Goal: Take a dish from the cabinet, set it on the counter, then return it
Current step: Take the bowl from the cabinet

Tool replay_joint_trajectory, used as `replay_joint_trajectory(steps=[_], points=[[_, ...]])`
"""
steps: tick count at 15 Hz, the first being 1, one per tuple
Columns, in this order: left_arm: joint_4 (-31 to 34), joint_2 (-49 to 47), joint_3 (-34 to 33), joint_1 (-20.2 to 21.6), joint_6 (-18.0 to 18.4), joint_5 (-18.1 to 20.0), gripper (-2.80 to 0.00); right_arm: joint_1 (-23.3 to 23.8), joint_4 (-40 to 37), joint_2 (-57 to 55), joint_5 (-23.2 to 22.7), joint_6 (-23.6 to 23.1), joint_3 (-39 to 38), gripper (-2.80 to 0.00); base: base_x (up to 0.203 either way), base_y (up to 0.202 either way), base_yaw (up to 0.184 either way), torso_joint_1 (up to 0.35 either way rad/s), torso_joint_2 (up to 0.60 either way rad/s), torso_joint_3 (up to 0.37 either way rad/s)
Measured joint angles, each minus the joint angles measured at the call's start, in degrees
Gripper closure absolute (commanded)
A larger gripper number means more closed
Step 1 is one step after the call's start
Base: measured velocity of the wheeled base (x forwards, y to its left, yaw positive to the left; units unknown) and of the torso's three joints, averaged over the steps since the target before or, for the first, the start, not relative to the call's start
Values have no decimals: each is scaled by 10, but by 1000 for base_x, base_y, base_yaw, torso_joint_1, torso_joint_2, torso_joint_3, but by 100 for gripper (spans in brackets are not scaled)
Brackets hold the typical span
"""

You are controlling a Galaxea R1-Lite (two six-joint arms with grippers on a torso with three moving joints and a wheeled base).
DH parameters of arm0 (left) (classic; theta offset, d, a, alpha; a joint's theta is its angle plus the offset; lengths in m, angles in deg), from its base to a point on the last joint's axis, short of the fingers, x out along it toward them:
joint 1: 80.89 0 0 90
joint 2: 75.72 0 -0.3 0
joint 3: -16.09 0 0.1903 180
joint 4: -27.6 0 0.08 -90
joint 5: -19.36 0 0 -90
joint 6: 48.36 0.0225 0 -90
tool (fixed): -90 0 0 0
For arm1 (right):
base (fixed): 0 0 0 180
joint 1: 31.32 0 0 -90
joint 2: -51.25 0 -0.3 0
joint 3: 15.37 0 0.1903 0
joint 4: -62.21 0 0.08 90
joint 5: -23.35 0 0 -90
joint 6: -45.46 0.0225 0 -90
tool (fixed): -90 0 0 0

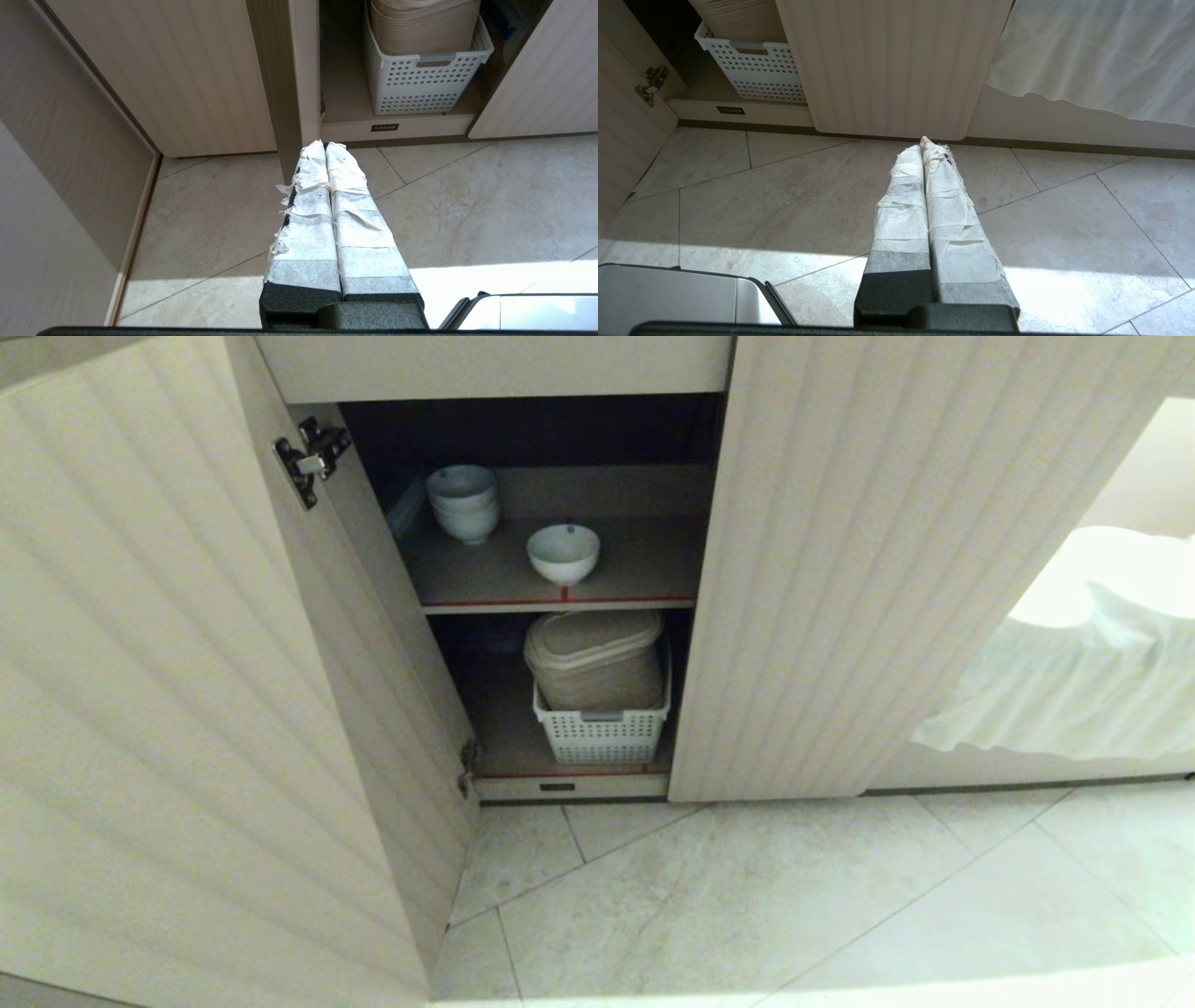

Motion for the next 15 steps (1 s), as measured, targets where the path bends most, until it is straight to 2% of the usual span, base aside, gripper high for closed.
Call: replay_joint_trajectory(steps=[15], points=[[0, 0, 0, 0, 0, 0, 0, 0, 0, 0, 0, 0, 0, 0, 0, 0, 0, 0, 0, 0]])
